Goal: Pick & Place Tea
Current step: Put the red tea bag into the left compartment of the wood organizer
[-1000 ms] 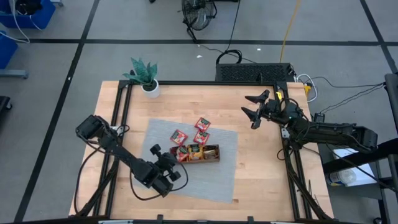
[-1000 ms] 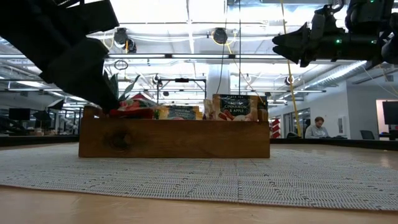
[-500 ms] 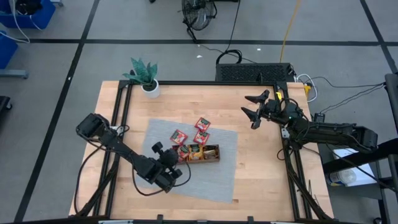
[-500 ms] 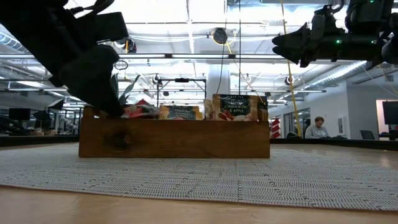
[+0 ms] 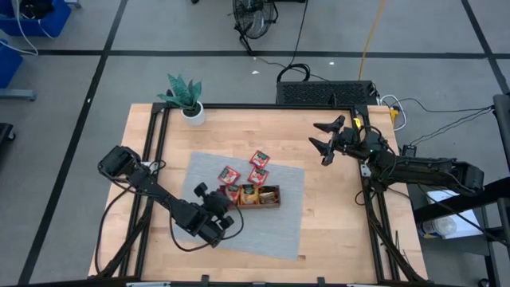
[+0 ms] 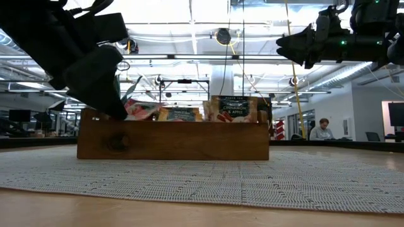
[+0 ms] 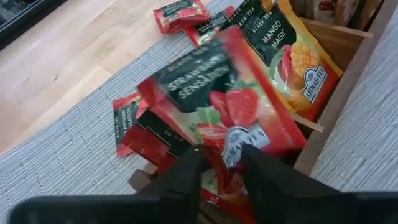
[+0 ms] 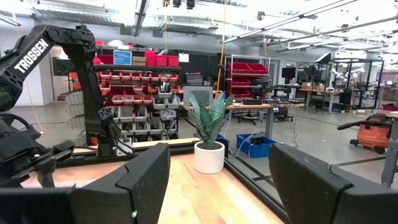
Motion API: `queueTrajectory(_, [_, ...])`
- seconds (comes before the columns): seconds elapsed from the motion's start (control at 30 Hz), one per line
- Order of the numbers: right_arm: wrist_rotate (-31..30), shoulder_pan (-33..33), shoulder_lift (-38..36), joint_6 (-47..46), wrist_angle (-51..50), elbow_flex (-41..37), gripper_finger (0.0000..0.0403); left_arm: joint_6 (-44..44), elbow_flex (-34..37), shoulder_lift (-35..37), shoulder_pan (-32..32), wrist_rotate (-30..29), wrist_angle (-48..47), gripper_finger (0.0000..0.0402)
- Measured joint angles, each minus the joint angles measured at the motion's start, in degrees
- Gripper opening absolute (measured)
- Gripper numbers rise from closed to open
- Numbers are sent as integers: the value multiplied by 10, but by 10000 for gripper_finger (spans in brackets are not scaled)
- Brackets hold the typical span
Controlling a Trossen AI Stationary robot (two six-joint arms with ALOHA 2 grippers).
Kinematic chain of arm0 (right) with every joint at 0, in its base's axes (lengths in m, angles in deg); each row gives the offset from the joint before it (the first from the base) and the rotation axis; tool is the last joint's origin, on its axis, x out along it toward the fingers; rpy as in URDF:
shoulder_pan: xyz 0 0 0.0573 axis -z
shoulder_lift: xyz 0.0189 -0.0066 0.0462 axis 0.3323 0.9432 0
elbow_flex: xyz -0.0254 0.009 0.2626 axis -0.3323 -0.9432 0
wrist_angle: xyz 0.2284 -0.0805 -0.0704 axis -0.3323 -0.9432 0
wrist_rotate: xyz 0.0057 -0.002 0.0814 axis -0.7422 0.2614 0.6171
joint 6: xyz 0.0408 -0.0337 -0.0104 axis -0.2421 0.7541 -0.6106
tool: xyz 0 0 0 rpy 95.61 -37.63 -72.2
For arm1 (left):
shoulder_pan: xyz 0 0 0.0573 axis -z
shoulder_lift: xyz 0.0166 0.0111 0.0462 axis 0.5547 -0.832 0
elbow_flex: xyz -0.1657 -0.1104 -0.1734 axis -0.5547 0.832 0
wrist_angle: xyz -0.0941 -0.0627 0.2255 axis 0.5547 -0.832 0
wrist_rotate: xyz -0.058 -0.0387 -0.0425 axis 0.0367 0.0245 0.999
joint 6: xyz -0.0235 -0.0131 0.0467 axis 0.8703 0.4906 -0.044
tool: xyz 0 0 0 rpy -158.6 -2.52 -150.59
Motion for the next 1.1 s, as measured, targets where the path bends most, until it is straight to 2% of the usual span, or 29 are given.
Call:
queueTrajectory(0.17, [0,0,0,0,0,0,254,-2,0,0,0,4,-7,171])
queueTrajectory(0.33, [0,0,0,0,0,0,254,-1,1,8,0,8,-7,194])
queueTrajectory(0.67, [0,0,0,0,-1,0,254,-27,1,57,1,5,-5,184])
queueTrajectory(0.9, [0,0,0,8,-22,0,254,-96,1,122,-7,-21,-4,166])
queueTrajectory(1.0, [0,0,0,16,-25,0,254,-127,0,149,-21,15,0,157])
queueTrajectory(1.1, [0,0,0,17,-21,0,254,-182,-4,175,-51,119,1,141])
